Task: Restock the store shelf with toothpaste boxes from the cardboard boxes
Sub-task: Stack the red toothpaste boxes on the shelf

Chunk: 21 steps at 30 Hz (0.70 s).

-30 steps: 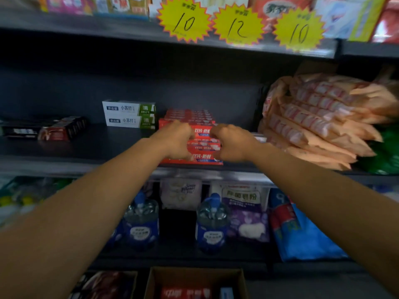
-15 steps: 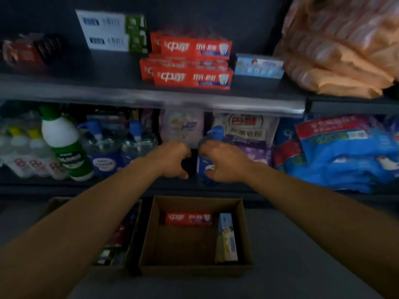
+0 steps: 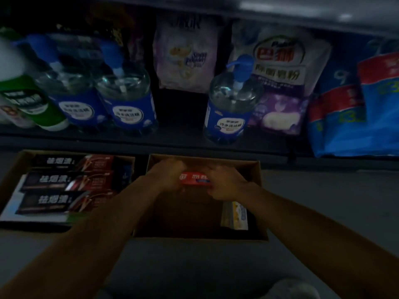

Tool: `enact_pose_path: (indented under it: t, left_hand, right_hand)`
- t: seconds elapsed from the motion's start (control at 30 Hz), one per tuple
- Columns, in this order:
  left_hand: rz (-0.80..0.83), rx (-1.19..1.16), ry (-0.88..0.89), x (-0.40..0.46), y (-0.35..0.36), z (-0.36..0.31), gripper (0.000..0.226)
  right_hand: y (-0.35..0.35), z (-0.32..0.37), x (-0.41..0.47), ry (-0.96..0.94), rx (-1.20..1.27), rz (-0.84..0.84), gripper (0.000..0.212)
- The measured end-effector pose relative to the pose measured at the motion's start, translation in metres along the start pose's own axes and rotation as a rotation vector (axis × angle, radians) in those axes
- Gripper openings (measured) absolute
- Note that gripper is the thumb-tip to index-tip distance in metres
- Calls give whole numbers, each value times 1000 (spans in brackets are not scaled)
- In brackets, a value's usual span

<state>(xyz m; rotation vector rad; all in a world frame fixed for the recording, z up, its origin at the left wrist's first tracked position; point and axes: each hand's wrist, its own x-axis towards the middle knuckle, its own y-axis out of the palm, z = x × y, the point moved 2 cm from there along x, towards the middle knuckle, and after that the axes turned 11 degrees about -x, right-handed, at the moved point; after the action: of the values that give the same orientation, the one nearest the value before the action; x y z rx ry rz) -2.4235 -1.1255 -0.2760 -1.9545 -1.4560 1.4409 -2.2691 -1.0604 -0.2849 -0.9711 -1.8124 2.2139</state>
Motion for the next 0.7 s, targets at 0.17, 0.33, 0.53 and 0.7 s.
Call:
enact_pose_path:
  t: [0.17, 0.33, 0.53, 0.7]
  left_hand:
    - [34, 16, -48, 24, 18, 17, 59]
    - [39, -11, -75, 44, 25, 30, 57]
    - [61, -35, -93, 57, 34, 43, 57]
    - [61, -36, -78, 60, 34, 45, 53]
  right_hand:
    - [39, -5, 21, 43, 13, 65, 62]
    - [59, -13, 41, 89, -22, 107, 63]
    - [77, -12, 56, 100, -80, 169, 60]
    - [89, -6, 58, 121, -191, 90, 60]
